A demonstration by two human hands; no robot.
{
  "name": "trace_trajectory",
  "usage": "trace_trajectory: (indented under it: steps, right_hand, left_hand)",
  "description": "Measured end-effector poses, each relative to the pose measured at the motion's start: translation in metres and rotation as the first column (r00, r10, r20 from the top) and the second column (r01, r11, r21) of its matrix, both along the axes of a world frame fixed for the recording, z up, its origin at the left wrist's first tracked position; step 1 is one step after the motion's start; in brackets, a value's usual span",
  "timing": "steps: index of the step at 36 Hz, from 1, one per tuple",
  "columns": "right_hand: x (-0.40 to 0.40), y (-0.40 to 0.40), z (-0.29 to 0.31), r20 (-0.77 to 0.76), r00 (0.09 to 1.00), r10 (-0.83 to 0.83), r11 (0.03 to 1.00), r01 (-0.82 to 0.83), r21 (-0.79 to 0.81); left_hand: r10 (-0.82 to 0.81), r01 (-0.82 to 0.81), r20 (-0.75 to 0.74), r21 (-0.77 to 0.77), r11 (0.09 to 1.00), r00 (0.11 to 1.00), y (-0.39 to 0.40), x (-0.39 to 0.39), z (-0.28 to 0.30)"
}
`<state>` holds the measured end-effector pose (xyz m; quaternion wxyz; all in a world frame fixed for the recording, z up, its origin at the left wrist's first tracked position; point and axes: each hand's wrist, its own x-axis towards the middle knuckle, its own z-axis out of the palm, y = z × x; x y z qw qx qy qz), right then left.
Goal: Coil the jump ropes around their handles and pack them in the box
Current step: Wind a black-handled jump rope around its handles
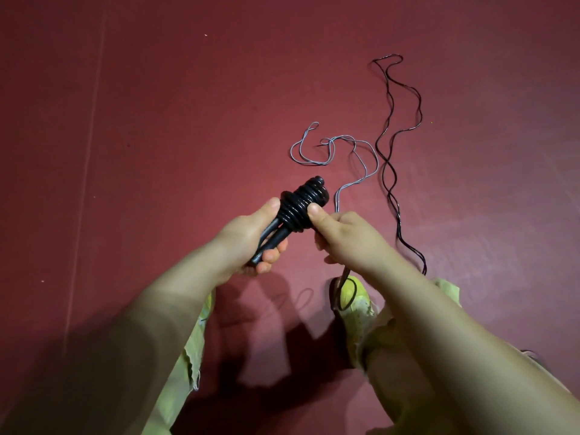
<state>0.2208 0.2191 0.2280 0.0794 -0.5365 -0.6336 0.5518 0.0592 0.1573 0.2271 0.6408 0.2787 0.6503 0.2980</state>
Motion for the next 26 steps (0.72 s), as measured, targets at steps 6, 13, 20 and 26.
trace_trajectory:
  steps: [6, 13, 20, 26]
  right_hand:
    - [-0.006, -0.005, 0.001, 0.037, 0.999, 0.023, 0.995, -0.019, -0.098]
    - [-0.005, -0.003, 0.003, 0.063, 0.997, -0.035, 0.982, 0.046, -0.185]
    - [-0.005, -0.002, 0.005, -0.094, 0.971, -0.220, 0.936, 0.183, -0.300]
    - [-0.004, -0.001, 0.005, -0.068, 0.974, -0.214, 0.961, 0.198, -0.194]
  left_hand:
    - [-0.078, 0.103, -0.349, 0.052, 0.993, 0.934, 0.003, 0.003, -0.011]
    - [-0.133, 0.175, -0.432, 0.057, 0.983, 0.892, 0.001, 0.003, -0.016]
    - [-0.123, 0.264, -0.725, 0.084, 0.961, 0.678, 0.001, 0.006, -0.008]
    - [-0.040, 0.268, -0.796, 0.156, 0.951, 0.605, -0.002, 0.007, -0.006]
